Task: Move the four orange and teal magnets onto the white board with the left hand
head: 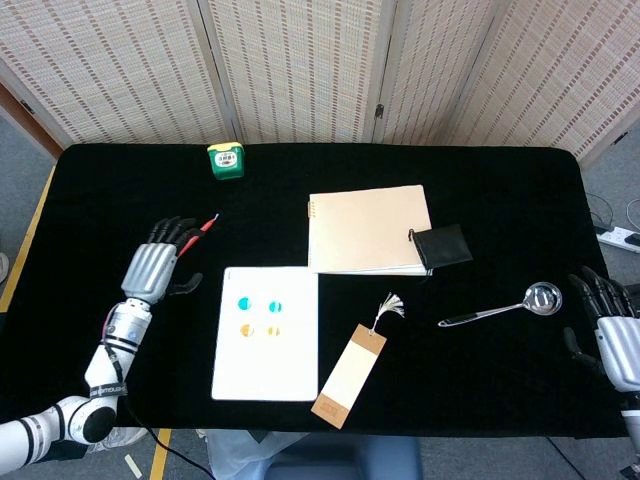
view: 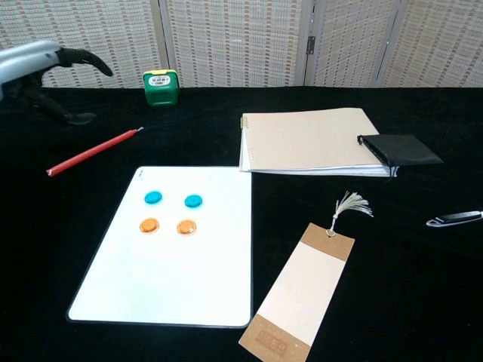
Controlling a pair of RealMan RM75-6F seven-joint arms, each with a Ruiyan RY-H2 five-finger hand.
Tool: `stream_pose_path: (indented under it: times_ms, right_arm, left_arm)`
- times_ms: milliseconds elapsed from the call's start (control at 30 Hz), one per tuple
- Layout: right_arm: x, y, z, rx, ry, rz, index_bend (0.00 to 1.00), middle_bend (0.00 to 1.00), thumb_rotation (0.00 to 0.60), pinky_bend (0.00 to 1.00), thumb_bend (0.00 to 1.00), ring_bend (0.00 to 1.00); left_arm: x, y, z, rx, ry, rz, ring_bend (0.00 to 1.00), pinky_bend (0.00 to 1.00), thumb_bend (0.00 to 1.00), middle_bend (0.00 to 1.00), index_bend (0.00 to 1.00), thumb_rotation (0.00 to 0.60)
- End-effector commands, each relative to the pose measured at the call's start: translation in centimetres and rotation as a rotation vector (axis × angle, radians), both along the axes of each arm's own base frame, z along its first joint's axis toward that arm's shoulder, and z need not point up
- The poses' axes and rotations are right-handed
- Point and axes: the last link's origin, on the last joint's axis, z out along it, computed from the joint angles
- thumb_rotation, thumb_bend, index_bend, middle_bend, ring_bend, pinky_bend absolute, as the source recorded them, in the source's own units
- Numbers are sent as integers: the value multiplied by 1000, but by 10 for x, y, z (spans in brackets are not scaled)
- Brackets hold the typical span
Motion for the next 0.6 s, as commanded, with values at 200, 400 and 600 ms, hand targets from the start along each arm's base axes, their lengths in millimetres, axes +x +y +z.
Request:
stream_pose_path:
  times_ms: [200, 400, 600]
  right_arm:
    - [8, -7, -11, 70, -16, 28, 0, 14, 600, 0, 530, 0]
    - [12, -7, -15, 65, -23, 37, 0, 14, 600, 0, 529, 0]
    - [9, 0, -20, 30, -8, 27, 0, 14, 600, 0, 529, 0]
  left_arm:
    - [-61, -65, 39, 160, 85, 55, 0, 0, 368, 134, 272, 600]
    - [-82, -100, 50, 205, 122, 88, 0, 0, 368, 134, 271, 600]
    - [-97, -134, 57, 204, 145, 133, 0, 0, 367, 134, 268, 600]
